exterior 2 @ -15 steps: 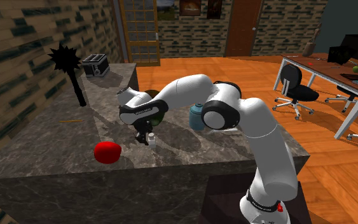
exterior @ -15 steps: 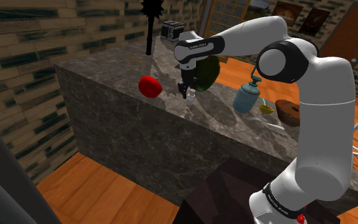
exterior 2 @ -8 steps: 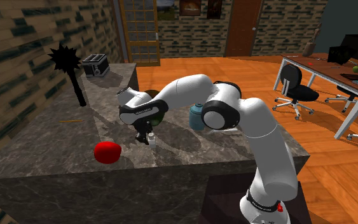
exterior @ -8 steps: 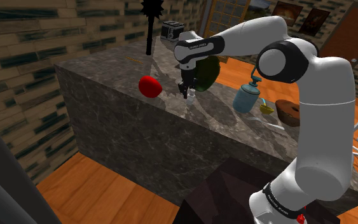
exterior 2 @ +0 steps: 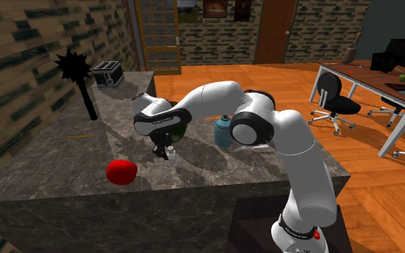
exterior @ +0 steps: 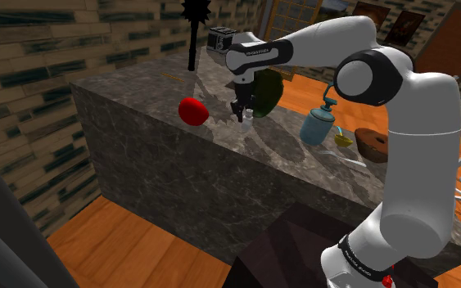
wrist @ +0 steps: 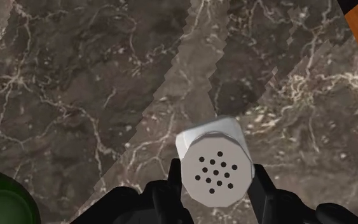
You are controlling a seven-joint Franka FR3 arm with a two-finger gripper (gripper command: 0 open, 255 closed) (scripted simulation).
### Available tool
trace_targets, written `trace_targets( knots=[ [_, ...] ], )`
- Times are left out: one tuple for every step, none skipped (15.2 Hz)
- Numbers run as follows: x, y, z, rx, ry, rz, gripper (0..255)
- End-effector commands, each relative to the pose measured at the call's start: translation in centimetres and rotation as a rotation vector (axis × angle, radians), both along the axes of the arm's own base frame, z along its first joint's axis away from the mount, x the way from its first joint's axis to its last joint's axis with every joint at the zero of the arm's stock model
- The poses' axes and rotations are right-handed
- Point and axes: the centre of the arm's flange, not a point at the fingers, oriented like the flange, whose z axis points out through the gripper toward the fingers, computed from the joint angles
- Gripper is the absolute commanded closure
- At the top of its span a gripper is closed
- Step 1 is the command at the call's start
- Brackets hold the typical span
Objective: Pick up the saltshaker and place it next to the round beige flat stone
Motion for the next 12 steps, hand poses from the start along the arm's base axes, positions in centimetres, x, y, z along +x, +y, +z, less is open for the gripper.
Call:
trace_targets(
  knots=[
    [0.0,0.0,1.0,0.0,0.0,0.0,255],
    [0.0,0.0,1.5,0.0,0.0,0.0,255],
    [0.0,0.0,2.0,0.0,0.0,0.0,255],
    [0.0,0.0,2.6,0.0,0.0,0.0,255],
    [0.0,0.0,3.1,0.0,0.0,0.0,255],
    [0.0,0.0,3.6,0.0,0.0,0.0,255],
    [0.0,0.0,4.2,0.0,0.0,0.0,255],
    [0.0,0.0,4.7,0.0,0.0,0.0,255],
    [0.0,0.0,5.2,0.0,0.0,0.0,255],
    [0.0,0.0,5.7,0.0,0.0,0.0,255],
    [0.0,0.0,6.3,0.0,0.0,0.0,255],
    [0.0,0.0,6.8,0.0,0.0,0.0,255]
  ],
)
